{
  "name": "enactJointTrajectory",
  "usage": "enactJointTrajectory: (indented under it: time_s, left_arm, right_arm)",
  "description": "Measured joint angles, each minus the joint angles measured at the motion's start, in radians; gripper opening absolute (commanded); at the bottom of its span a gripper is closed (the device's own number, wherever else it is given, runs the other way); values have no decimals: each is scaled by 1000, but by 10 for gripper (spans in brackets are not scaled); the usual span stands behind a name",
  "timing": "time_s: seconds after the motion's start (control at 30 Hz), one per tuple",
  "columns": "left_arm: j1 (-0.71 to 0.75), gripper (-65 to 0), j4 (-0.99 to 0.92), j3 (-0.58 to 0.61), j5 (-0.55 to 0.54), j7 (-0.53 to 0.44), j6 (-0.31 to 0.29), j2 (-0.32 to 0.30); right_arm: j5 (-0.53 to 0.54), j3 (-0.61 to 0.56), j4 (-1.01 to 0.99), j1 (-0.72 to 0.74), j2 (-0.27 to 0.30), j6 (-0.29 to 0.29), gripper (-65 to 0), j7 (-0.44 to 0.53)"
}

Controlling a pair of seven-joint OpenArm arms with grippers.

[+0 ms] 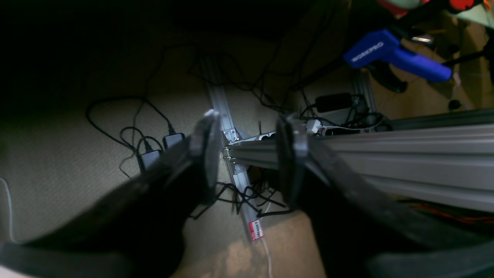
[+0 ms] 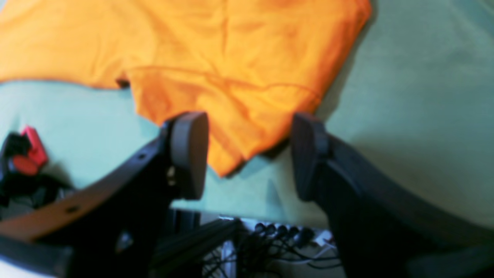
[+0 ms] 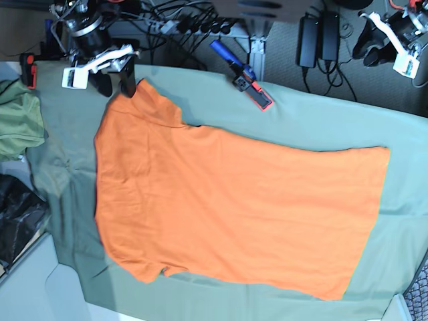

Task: Fold the T-shirt properly
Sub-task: 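Move the right gripper to the orange shirt's shoulder corner and grasp it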

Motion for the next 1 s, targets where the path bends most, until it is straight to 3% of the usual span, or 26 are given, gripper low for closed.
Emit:
enactJointTrajectory:
  time_s: [0.53, 0.67, 0.8, 0.87, 1.0]
  left_arm:
    - [-3, -359, 0, -101, -111, 15, -1, -90]
    - [-12, -359, 1, -101, -112, 14, -1, -101]
    - [-40, -299, 1, -101, -111, 18, -2, -103]
    - [-64, -295, 1, -101, -112, 26, -2, -103]
    - [-123, -295, 1, -99, -113, 43, -4, -112]
  right_arm:
    - [-25, 2, -127, 113, -151, -2, -310, 0]
    - [-21, 3, -175, 165, -158, -2, -311, 13]
    - [-20, 4, -206, 198, -158, -2, -312, 19]
    - [-18, 4, -209, 206, -158, -2, -355, 19]
    - [-31, 5, -214, 210, -158, -3, -555, 0]
